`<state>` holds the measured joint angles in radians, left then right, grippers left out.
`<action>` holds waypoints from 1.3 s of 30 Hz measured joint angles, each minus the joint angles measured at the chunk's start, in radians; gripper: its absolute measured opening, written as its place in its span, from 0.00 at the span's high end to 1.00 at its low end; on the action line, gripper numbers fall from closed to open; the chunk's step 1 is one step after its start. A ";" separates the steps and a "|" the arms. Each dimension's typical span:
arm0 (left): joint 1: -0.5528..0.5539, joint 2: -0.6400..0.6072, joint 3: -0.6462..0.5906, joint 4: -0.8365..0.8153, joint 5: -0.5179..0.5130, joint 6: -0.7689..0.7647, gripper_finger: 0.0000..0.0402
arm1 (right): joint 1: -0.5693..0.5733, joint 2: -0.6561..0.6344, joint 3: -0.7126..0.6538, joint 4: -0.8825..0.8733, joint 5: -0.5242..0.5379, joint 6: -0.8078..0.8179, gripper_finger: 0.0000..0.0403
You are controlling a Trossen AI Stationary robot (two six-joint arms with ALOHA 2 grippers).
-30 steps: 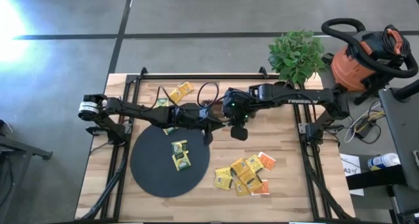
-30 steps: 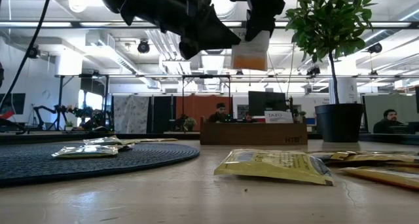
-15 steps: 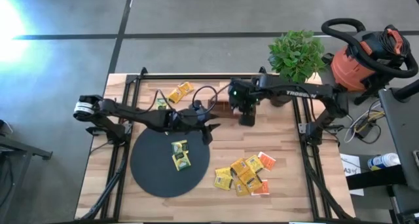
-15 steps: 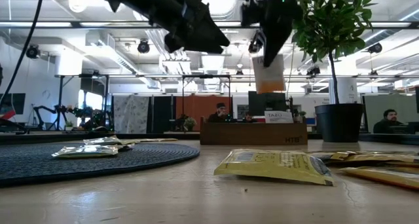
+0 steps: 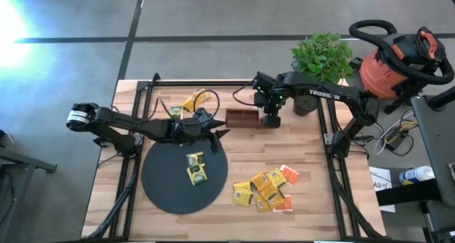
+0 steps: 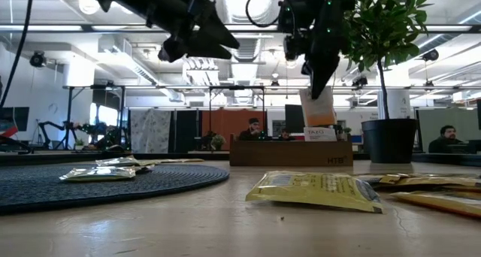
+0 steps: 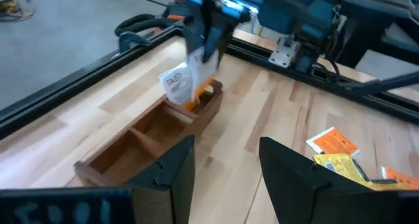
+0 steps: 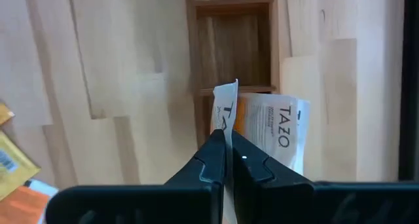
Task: Pick & Place Tea
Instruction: Put the top white tea bag into the right section of the wooden organizer
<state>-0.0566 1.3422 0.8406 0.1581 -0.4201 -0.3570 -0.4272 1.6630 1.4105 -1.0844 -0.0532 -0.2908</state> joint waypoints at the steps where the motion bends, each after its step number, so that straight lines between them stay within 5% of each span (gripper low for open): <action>1: 0.000 -0.010 -0.011 0.000 -0.011 -0.011 0.59 | -0.005 0.000 -0.018 0.019 0.000 -0.001 0.98; 13: 0.000 -0.074 -0.063 0.007 -0.120 -0.048 0.59 | -0.106 0.000 -0.139 0.122 -0.034 -0.031 0.98; 22: 0.001 -0.074 -0.063 0.004 -0.124 -0.048 0.59 | -0.115 0.000 -0.169 0.188 -0.097 -0.036 0.98; 39: 0.002 -0.073 -0.063 -0.002 -0.124 -0.071 0.59 | -0.122 0.001 -0.247 0.280 -0.047 -0.085 0.95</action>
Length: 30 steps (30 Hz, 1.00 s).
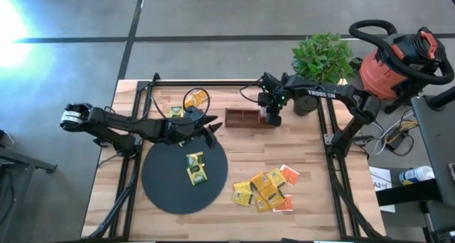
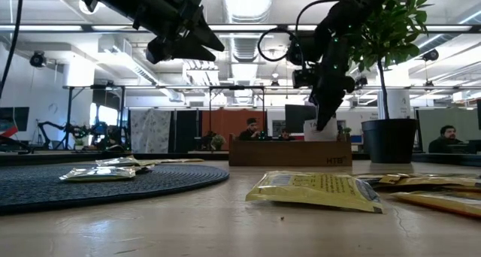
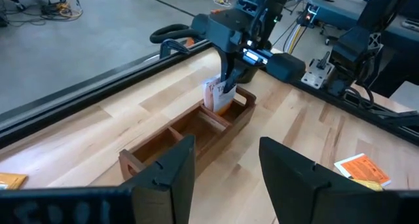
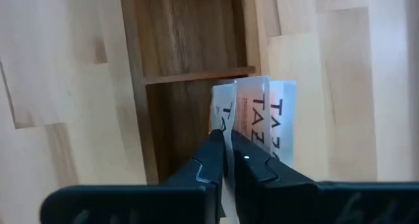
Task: Pick & Place Tea
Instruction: Put the top white tea bag into the right section of the wooden organizer, then put the orange tea bag into the middle section of the wooden organizer
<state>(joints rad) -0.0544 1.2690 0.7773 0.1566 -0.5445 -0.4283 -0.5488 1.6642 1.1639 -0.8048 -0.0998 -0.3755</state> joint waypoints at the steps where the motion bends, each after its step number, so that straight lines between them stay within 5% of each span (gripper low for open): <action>1: 0.000 0.000 0.000 0.000 0.000 -0.002 0.59 | 0.000 0.000 -0.005 0.003 0.000 -0.001 0.93; 13: 0.000 0.000 0.000 -0.001 0.000 -0.007 0.59 | 0.001 -0.008 0.033 -0.009 0.085 0.065 0.75; 25: -0.001 0.000 0.000 -0.001 0.041 -0.018 0.59 | 0.066 -0.125 0.125 -0.033 0.100 0.116 0.77; 30: 0.000 0.001 -0.025 -0.001 0.124 -0.026 0.59 | 0.173 -0.151 0.126 -0.116 0.000 0.236 0.76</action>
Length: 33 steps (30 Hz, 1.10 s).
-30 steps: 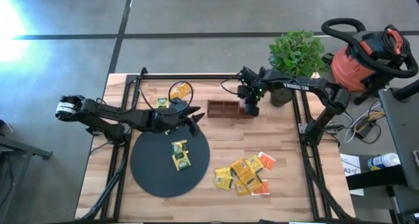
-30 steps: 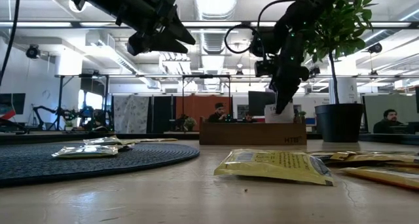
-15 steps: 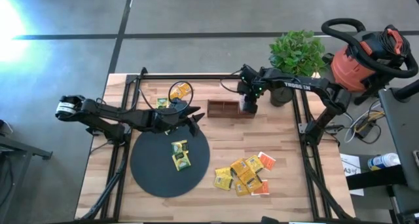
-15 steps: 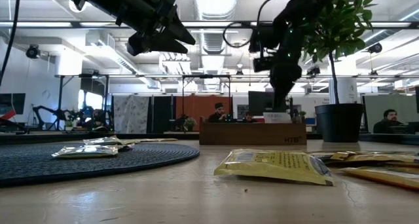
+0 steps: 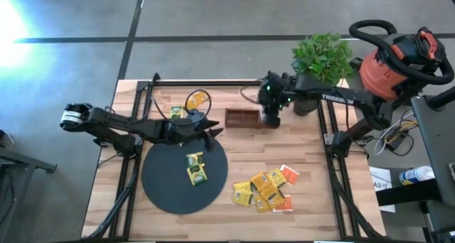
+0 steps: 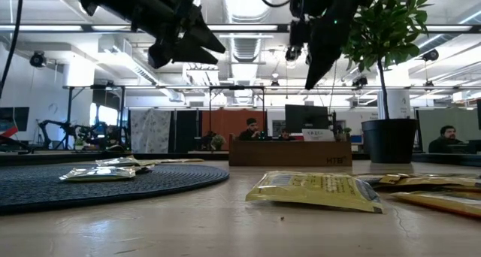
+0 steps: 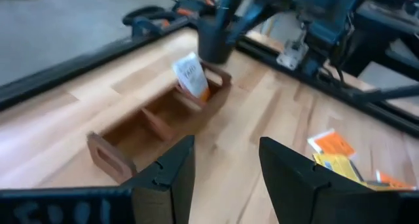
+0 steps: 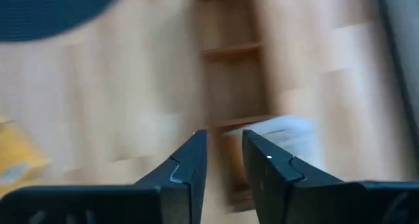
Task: Pick & Place Tea
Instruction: Put the orange tea bag into the middle section of the wooden organizer
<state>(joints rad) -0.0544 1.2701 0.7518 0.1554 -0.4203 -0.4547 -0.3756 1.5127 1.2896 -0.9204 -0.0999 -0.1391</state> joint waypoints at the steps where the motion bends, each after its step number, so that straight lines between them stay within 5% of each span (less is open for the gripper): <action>1: 0.000 0.000 -0.008 0.000 0.007 -0.014 0.59 | 0.027 0.000 -0.002 -0.018 -0.019 0.041 0.76; 8: -0.002 0.000 -0.055 -0.001 0.029 -0.128 0.59 | 0.260 0.006 -0.033 -0.063 -0.040 0.322 0.76; 19: -0.011 0.000 -0.126 0.047 0.266 -0.126 0.59 | 0.686 0.020 -0.111 -0.044 -0.032 0.928 0.80; 27: -0.019 0.060 -0.142 0.217 0.433 -0.197 0.59 | 0.875 0.020 -0.276 0.217 0.084 1.450 0.79; 33: -0.056 0.211 -0.057 0.237 0.446 -0.264 0.59 | 0.903 0.017 -0.428 0.479 0.210 1.844 0.79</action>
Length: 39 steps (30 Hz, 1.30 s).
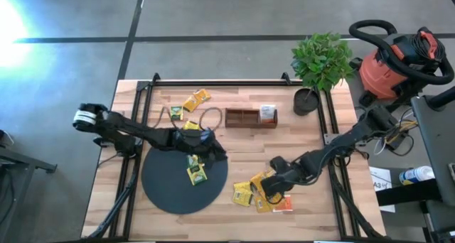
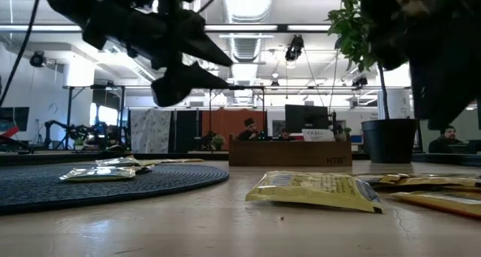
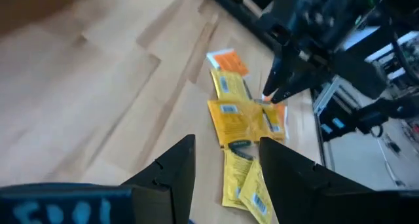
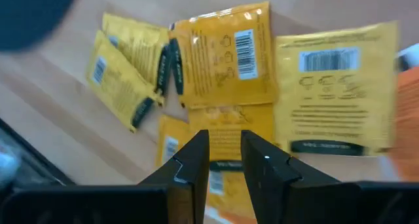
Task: Pick & Place Tea
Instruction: Put the orange tea bag into the middle section of the wooden organizer
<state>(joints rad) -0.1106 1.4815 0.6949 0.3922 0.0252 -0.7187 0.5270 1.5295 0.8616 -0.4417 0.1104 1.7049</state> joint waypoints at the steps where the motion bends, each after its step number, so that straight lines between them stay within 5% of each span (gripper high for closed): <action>1: -0.010 0.035 0.028 0.000 0.007 0.000 0.59 | 0.004 0.000 -0.022 0.042 0.008 0.030 0.79; 7: -0.058 0.253 0.228 -0.054 0.034 0.058 0.59 | 0.007 0.000 -0.112 0.131 0.023 0.219 0.74; 16: -0.063 0.459 0.431 -0.217 0.046 0.150 0.59 | 0.015 0.000 -0.124 0.142 0.108 0.274 0.57; 28: -0.067 0.600 0.529 -0.209 0.093 0.112 0.59 | 0.016 0.064 -0.146 0.277 0.093 0.259 0.52; 39: -0.068 0.607 0.531 -0.204 0.101 0.098 0.59 | 0.016 0.104 -0.134 0.273 0.144 0.259 0.53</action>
<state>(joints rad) -0.1790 2.0884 1.2259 0.1884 0.1258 -0.6207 0.5434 1.6335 0.7276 -0.1691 0.2546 1.9642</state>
